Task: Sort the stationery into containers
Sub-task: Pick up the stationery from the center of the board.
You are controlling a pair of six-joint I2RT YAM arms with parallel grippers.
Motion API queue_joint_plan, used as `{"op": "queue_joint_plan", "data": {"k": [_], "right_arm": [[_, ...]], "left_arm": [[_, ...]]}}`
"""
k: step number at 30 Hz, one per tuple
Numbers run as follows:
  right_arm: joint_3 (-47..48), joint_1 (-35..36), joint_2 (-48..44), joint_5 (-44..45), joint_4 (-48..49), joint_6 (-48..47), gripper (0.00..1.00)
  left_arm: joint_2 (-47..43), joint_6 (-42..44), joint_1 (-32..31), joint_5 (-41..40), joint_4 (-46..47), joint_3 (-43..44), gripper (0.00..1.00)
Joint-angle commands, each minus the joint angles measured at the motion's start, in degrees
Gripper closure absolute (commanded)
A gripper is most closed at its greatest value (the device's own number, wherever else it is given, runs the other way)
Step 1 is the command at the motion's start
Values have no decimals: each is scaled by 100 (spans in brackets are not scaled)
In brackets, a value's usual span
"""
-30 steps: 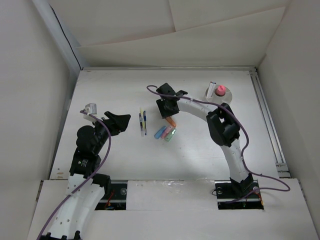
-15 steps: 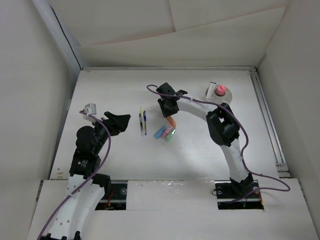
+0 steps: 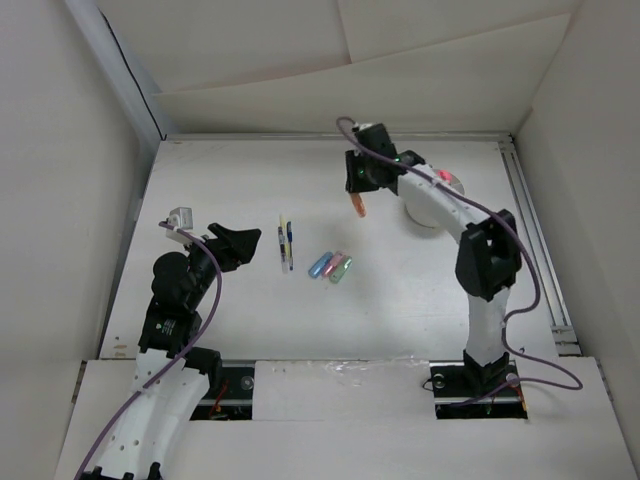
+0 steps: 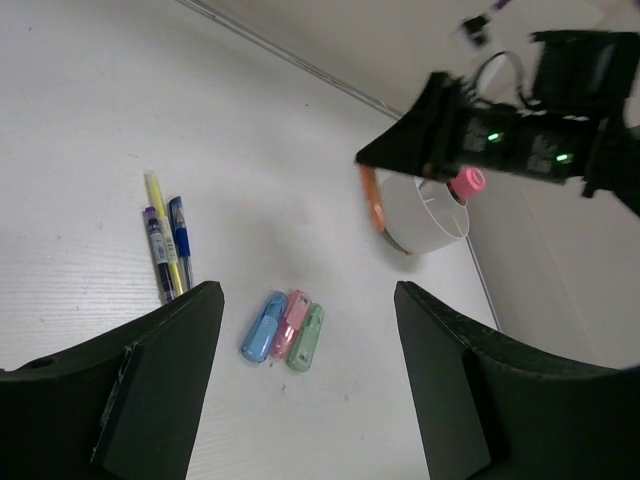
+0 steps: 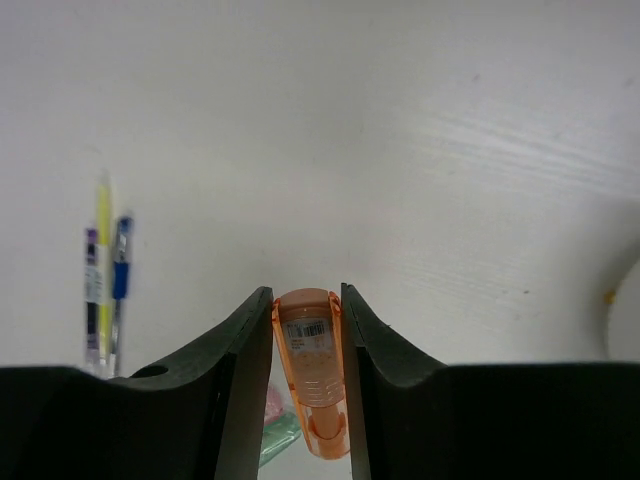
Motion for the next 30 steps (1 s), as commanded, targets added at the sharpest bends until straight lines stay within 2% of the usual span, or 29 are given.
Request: {"op": "queue_joint_plan", "data": {"k": [1,4,8,14,22,30], "right_arm": [[40,-595,-935,-502,718,303,80],[-118,-1053,-1471,-557,1034,663,80],[-627,-2080,-2122,-461,1736,1190,80],[-742,-3031,-2151,347,2170,1604,80],[-444,-3155,-1473,1973,2495,1341,80],[-443,-2954,-832,2563,2802,1034,80]], "left_arm": [[-3,1,-11,1,219,-19,34],[-2,1,-11,1,219,-19,34],[51,1,-11,1,219,-19,34],[51,1,-11,54,219,-19,34],[103,1,-11,54,219,-19,34],[156,1,-11,1,219,34,34]]}}
